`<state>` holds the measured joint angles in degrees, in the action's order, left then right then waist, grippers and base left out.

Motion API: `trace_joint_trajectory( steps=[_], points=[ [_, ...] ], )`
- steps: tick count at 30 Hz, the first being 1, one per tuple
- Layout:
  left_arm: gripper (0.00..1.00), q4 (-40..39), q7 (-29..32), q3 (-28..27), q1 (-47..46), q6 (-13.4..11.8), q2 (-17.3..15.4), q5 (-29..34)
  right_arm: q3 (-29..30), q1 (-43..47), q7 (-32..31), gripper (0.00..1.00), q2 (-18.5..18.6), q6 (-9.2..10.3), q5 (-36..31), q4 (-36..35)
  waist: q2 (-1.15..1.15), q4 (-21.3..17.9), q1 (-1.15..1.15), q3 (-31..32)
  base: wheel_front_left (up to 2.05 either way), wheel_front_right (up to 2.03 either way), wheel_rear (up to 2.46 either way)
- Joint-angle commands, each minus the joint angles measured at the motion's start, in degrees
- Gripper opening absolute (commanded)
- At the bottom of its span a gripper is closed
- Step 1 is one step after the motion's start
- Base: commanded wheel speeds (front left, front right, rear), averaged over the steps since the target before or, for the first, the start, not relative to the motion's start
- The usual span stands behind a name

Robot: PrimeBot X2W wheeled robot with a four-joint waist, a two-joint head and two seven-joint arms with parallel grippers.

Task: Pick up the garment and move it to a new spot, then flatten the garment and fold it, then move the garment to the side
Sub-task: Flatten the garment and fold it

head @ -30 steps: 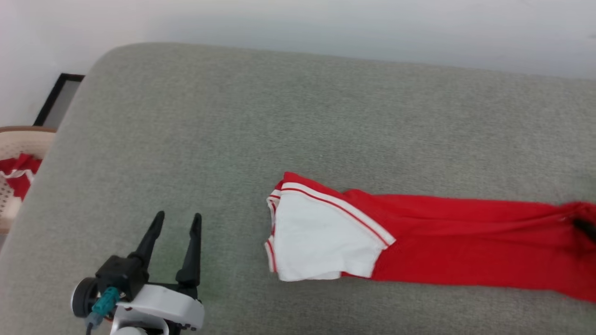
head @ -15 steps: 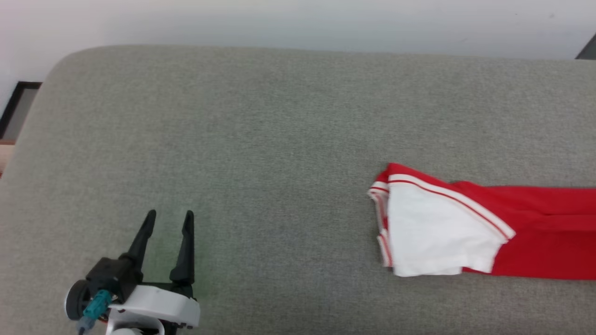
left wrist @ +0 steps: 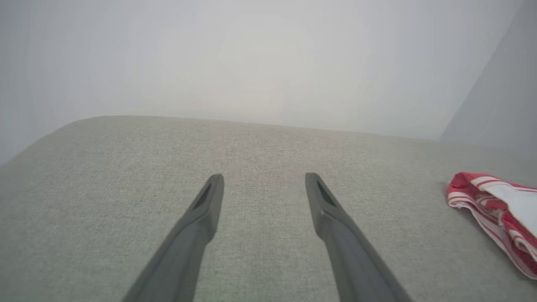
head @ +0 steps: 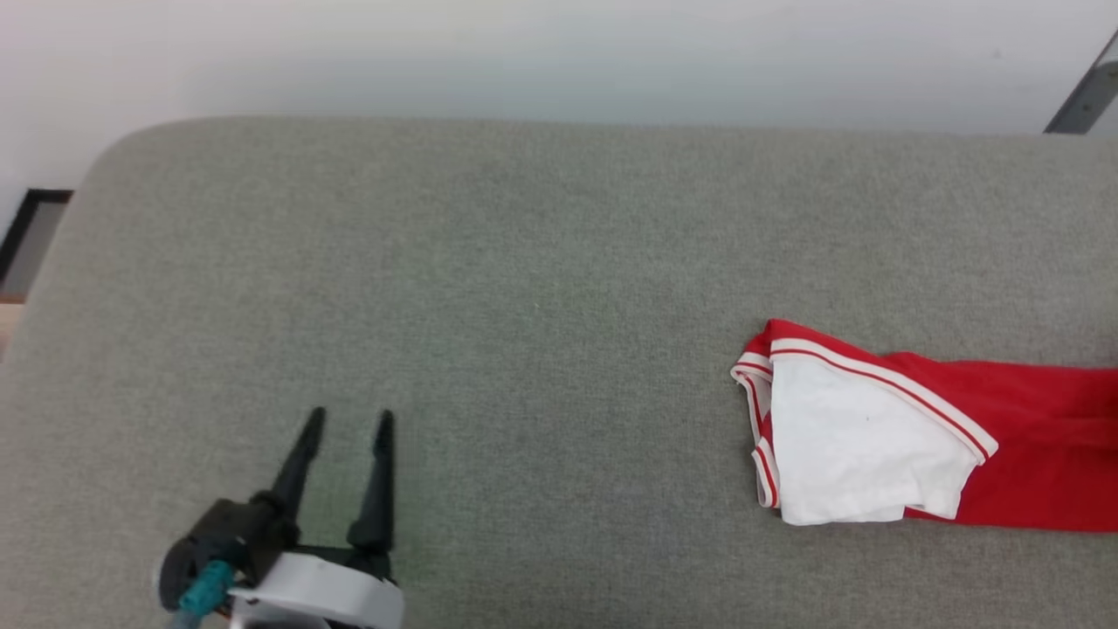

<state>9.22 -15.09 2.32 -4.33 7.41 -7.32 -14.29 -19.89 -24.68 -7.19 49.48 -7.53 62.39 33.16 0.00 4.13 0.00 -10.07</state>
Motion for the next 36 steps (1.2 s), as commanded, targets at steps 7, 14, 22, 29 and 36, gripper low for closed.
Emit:
trace_joint_trajectory(
  steps=[7, 14, 22, 29, 36],
  points=[
    [1.00, -1.8, 0.0, 1.7, 2.4, 0.0, -0.1, -1.5, 0.1, 5.9, -7.3, 0.00, -3.9, 0.09, -3.5, -18.3, 0.00, 2.5, 0.00, 2.3, 0.00, 0.00, 0.00],
    [1.00, -2.4, 0.0, 2.9, 2.2, 0.0, 0.5, -2.1, 2.5, 8.9, -15.4, 0.00, -12.4, 0.09, -8.8, -26.6, 0.00, 5.3, 0.00, 2.4, 0.00, 0.00, 0.00],
    [1.00, -2.2, 0.0, 3.6, 1.0, 0.0, 0.6, -2.7, 4.2, 7.7, -20.6, 0.00, -20.7, 0.09, -14.2, -27.1, 0.00, 7.7, 0.00, 1.3, 0.00, 0.00, 0.00],
    [1.00, -1.6, 0.0, 4.5, -0.2, 0.1, 0.5, -2.9, 4.4, 6.8, -19.7, 0.00, -24.4, 0.09, -19.0, -23.5, 0.00, 8.5, 0.00, 0.2, 0.00, 0.00, 0.00],
    [1.00, -0.4, 0.0, 4.0, -1.0, 0.1, 0.2, -3.2, 2.3, 5.3, -17.0, 0.34, -26.3, 0.09, -21.2, -20.6, 0.00, 7.3, 0.00, 0.1, 0.00, 0.00, 0.00]
  ],
)
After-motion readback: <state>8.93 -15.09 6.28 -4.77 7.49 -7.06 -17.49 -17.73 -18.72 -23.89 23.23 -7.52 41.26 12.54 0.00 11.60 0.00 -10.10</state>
